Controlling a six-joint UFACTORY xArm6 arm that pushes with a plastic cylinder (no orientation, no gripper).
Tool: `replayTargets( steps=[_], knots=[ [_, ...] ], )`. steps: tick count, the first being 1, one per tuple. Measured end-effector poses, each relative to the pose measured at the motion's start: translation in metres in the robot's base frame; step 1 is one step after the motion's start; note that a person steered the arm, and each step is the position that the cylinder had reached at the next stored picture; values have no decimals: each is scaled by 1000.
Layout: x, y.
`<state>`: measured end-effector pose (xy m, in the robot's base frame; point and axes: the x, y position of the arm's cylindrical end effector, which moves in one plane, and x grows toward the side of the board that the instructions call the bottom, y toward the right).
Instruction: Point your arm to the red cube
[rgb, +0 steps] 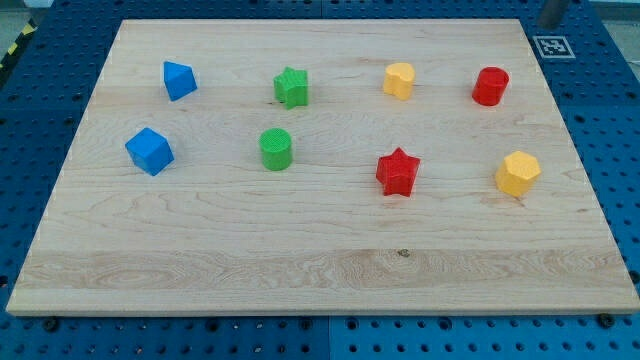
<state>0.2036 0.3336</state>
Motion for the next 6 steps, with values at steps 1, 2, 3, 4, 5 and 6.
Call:
replayTargets(
  steps=[1, 2, 3, 4, 5, 6],
  knots=[
    [1, -1],
    [30, -1],
    [60, -1],
    [60, -1],
    [88, 12],
    [127, 8]
  ],
)
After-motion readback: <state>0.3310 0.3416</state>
